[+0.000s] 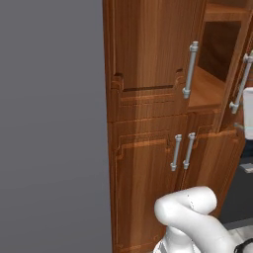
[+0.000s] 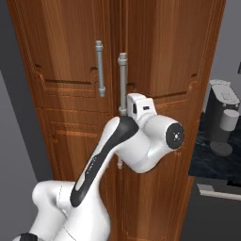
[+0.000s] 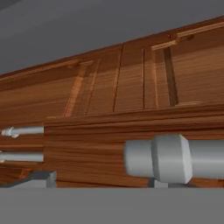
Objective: Open the cabinet. Pick the spray and place it next to the sink. Then close the cabinet.
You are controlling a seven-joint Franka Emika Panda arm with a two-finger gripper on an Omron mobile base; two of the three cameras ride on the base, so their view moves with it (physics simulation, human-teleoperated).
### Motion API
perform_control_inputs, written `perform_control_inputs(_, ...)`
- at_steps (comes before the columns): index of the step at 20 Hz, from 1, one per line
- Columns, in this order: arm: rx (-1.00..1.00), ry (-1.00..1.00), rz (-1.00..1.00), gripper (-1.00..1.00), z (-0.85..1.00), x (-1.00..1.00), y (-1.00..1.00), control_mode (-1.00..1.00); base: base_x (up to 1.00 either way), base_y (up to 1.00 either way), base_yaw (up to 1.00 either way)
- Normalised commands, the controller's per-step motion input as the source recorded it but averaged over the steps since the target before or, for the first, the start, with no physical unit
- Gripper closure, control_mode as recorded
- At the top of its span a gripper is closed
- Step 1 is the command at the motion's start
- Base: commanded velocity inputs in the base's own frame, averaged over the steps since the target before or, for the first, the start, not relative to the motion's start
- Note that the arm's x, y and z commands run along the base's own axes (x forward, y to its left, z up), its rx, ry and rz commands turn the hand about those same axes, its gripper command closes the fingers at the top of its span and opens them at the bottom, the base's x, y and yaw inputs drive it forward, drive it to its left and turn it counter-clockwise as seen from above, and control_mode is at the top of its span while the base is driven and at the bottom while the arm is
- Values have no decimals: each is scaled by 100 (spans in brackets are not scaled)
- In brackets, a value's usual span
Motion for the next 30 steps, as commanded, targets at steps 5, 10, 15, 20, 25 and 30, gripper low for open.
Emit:
perform_control_inputs(5, -14, 0, -23, -100, -5, 98, 46, -100, 0, 0, 0)
perform_control_inputs(10, -11, 0, -22, -100, -8, 83, 18, -100, 0, 0, 0)
perform_control_inputs(15, -6, 0, -17, -100, -15, 72, 2, -100, 0, 0, 0)
perform_control_inputs(20, -3, 2, -14, -100, -17, 74, 0, -100, 0, 0, 0)
perform_control_inputs(25, -1, 4, -11, -100, -17, 64, 0, -100, 0, 0, 0)
perform_control_inputs(30, 0, 4, -5, -100, -3, 10, -6, -100, 0, 0, 0)
